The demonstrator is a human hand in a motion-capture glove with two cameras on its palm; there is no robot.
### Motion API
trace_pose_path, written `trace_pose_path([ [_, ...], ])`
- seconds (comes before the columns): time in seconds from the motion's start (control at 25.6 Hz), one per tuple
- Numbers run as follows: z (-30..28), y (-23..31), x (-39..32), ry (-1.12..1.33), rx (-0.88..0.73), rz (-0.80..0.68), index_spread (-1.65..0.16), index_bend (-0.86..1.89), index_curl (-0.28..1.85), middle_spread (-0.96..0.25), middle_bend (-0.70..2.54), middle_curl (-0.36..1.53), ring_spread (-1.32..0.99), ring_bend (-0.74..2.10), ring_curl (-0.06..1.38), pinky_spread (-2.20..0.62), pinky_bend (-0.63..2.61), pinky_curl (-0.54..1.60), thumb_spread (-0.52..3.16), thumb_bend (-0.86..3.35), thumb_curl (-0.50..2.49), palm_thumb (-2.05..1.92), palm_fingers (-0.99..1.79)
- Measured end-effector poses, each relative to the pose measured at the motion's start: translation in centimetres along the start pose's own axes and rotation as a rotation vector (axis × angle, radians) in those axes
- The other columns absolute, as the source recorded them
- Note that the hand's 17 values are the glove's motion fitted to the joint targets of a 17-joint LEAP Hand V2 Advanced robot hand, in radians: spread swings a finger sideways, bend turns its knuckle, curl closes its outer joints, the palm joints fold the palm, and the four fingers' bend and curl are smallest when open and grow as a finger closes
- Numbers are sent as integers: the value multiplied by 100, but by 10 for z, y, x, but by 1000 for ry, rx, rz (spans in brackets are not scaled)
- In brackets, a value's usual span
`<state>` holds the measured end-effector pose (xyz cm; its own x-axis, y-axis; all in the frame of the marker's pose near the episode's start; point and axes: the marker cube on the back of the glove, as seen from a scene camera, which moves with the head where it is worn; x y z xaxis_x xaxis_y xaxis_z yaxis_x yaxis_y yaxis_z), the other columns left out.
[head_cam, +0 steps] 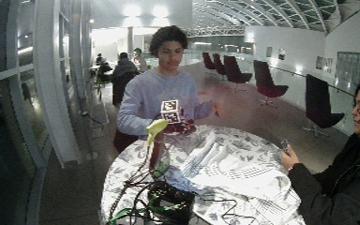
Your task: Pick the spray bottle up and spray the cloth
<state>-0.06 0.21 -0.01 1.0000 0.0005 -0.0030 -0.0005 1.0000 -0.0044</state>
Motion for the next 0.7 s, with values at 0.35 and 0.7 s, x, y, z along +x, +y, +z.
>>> trace_pose_path([
  [0.35,-2,4,-1,-4,6,18,-30,21,21,-2,35,20,0,35,20,17,20,16,84,37,17,59,71],
  [0.7,-16,16,15,17,69,76,-33,18,27,-3,33,26,0,32,23,20,17,20,106,34,22,62,72],
])
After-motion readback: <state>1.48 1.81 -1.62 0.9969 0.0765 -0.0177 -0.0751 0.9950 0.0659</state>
